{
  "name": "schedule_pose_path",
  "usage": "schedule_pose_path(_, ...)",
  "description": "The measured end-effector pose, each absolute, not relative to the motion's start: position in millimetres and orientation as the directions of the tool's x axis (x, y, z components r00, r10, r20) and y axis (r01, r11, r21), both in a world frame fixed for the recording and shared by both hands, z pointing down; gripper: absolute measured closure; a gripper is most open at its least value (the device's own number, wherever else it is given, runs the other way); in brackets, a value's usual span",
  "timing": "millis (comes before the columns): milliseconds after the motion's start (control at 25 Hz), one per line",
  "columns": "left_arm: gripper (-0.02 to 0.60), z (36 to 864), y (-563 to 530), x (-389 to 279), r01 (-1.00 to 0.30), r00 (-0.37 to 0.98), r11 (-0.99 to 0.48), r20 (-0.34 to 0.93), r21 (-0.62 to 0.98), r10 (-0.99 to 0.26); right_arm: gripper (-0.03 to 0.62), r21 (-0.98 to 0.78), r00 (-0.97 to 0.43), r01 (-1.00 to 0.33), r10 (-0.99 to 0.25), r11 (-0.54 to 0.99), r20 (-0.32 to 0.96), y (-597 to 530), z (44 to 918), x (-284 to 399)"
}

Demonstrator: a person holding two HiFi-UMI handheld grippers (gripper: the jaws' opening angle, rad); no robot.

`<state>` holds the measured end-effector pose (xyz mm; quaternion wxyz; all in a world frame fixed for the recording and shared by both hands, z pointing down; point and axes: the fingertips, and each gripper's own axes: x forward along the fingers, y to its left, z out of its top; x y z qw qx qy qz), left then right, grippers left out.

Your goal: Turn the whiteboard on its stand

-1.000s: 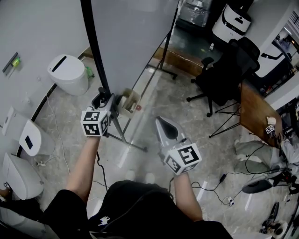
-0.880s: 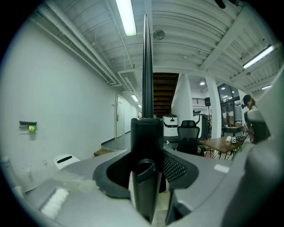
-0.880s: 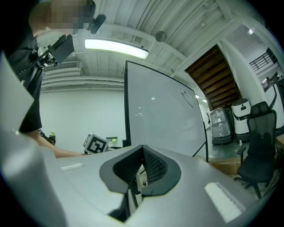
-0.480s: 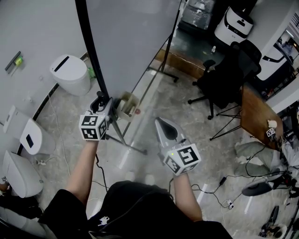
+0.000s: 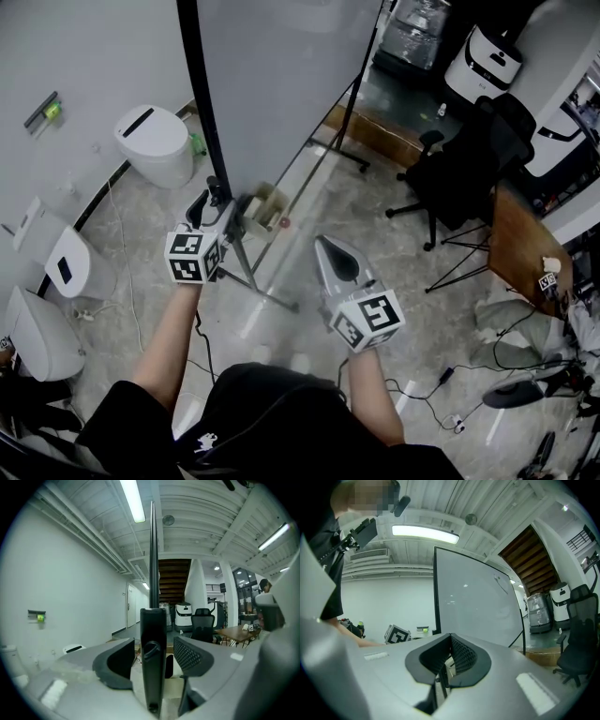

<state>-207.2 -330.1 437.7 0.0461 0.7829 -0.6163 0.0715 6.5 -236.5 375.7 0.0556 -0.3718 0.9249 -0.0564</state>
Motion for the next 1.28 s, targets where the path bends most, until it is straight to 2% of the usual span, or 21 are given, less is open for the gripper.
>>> schedule_pose_path(160, 0.311, 417, -309, -209, -0.977, 0.206, -0.21, 0.118, -0.023, -0.971, 0.585, -0.146, -0.727, -0.67, -0.683, 0.727, -0.068, -233, 373, 5)
schedule_pose_path(360, 0.362, 389, -287, -194, -0.973, 0.228, -0.23, 0.053, -0.037, -0.972, 0.585, -0.142, -0.728, -0.669, -0.681, 0.73, -0.072, -227, 372, 7)
schedule_pose_path(480, 0.403, 381, -277, -179, -0.968, 0.247, -0.248, 0.028, -0.034, -0.969, 0.585, -0.14, -0.722, -0.675, -0.688, 0.724, -0.077, -222, 371, 15)
schedule_pose_path(600, 0.474, 373, -270, -161, -0.962, 0.272, -0.272, 0.004, -0.033, -0.962, 0.585, -0.137, -0.709, -0.687, -0.699, 0.714, -0.088, -218, 367, 26)
schedule_pose_path(1040, 0.576, 367, -266, -86, -0.919, 0.393, -0.393, -0.022, -0.013, -0.919, 0.585, -0.126, -0.662, -0.735, -0.745, 0.666, -0.081, -207, 369, 64)
schedule_pose_path(1280, 0.577, 377, -263, -47, -0.886, 0.464, -0.464, -0.005, -0.008, -0.886, 0.585, -0.122, -0.626, -0.768, -0.777, 0.629, -0.069, -206, 371, 82)
